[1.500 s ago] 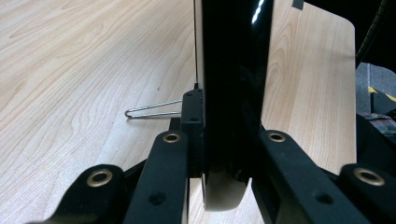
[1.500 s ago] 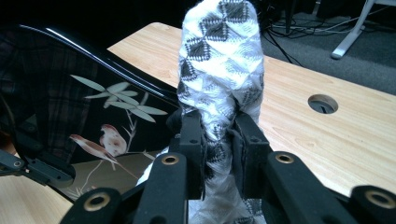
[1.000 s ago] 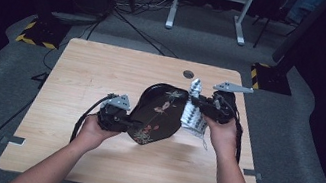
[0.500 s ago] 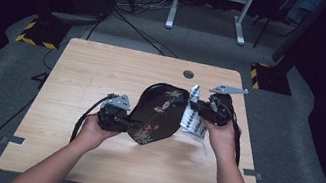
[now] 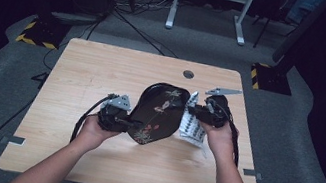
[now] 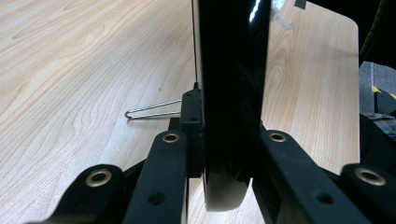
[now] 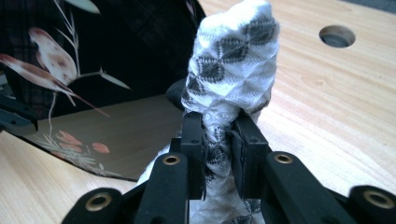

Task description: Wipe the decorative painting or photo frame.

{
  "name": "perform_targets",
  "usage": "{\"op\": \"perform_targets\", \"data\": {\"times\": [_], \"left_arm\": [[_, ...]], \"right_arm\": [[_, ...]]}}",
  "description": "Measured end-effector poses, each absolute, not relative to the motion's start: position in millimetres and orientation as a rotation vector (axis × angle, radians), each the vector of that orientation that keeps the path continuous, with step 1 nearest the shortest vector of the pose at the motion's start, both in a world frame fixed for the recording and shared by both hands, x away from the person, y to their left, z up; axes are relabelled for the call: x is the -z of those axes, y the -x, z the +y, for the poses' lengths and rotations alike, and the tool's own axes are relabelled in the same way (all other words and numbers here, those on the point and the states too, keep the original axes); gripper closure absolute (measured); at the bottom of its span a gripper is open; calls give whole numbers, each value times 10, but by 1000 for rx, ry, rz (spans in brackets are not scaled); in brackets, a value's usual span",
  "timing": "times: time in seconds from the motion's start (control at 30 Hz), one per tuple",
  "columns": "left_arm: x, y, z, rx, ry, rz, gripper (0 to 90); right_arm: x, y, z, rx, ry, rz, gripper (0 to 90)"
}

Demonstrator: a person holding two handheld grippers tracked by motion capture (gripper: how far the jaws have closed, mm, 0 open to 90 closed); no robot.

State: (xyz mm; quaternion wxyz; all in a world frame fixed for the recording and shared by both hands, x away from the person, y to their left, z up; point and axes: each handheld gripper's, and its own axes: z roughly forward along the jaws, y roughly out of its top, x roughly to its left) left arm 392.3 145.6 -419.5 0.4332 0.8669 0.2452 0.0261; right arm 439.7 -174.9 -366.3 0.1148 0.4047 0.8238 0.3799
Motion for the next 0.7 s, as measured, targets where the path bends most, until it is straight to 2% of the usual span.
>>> {"op": "perform_targets", "data": {"times": [0.7], "left_arm": [[4195, -3921, 1453, -67, -2160, 615, 795]], "right_arm": [[3898, -4420, -1690, -999, -1210, 2487, 773]]}}
